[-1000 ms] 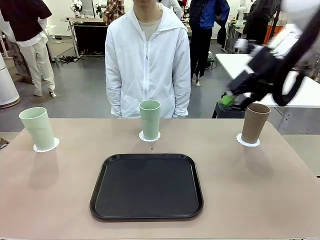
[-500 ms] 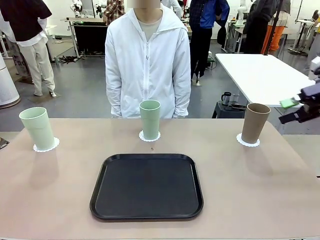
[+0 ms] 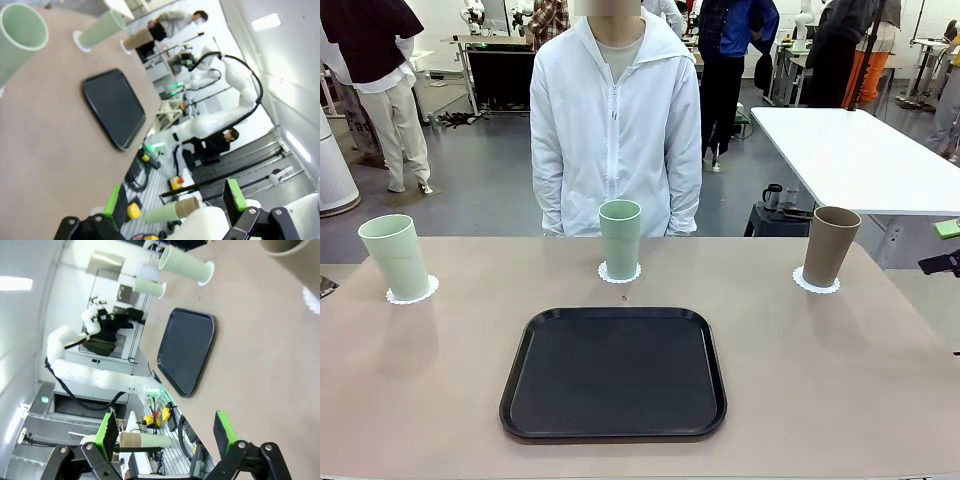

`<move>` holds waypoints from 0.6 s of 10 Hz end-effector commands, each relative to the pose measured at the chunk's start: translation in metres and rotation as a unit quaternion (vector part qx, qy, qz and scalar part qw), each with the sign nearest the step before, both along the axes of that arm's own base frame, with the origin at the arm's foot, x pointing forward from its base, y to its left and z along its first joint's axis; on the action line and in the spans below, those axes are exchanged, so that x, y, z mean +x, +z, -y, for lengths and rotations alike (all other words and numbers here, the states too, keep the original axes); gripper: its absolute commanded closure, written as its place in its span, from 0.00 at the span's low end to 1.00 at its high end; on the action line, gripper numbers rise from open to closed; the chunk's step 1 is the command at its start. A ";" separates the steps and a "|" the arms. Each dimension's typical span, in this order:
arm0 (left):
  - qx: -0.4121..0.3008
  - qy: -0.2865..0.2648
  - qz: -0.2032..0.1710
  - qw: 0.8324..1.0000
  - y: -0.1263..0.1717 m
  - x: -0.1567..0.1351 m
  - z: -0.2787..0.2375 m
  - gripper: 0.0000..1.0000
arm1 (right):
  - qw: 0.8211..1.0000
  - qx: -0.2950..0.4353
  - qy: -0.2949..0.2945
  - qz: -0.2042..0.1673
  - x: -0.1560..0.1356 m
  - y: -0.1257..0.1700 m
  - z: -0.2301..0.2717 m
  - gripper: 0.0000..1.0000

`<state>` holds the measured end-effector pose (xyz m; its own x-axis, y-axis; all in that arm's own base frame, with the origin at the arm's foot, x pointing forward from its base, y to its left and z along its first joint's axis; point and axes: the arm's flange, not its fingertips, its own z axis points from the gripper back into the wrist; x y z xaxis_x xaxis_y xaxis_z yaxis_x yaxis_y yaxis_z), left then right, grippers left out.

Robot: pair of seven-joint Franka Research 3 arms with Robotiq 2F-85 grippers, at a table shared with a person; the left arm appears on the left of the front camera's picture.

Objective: Place coasters on the table and set cups on them.
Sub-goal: Take one Reusable plastic cup from the Flat Tray and place it on a coaster set by the human.

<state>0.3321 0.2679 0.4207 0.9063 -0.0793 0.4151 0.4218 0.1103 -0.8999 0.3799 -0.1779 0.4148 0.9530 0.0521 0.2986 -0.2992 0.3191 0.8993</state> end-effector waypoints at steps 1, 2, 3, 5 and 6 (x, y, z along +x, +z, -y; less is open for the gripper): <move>0.002 0.001 0.000 1.000 0.003 -0.001 -0.001 0.00 | 0.999 0.028 -0.029 -0.004 -0.001 0.001 0.009 0.00; 0.002 0.001 0.000 1.000 0.003 -0.001 -0.001 0.00 | 0.999 0.038 -0.037 -0.002 -0.006 -0.002 0.014 0.00; 0.002 0.001 0.000 1.000 0.003 -0.001 -0.001 0.00 | 0.998 0.051 -0.032 0.004 -0.006 -0.002 0.016 0.00; 0.002 0.001 0.000 1.000 0.003 -0.001 -0.001 0.00 | 1.000 0.012 -0.023 -0.007 -0.007 -0.006 0.016 0.00; 0.002 0.001 0.000 1.000 0.003 -0.001 -0.001 0.00 | 1.000 0.012 -0.023 -0.007 -0.007 -0.006 0.016 0.00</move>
<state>0.3321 0.2679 0.4207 0.9063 -0.0793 0.4151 0.4218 0.1103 -0.8999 0.3723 -0.1941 0.4104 0.9573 -0.0096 0.2889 -0.2734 0.2949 0.9156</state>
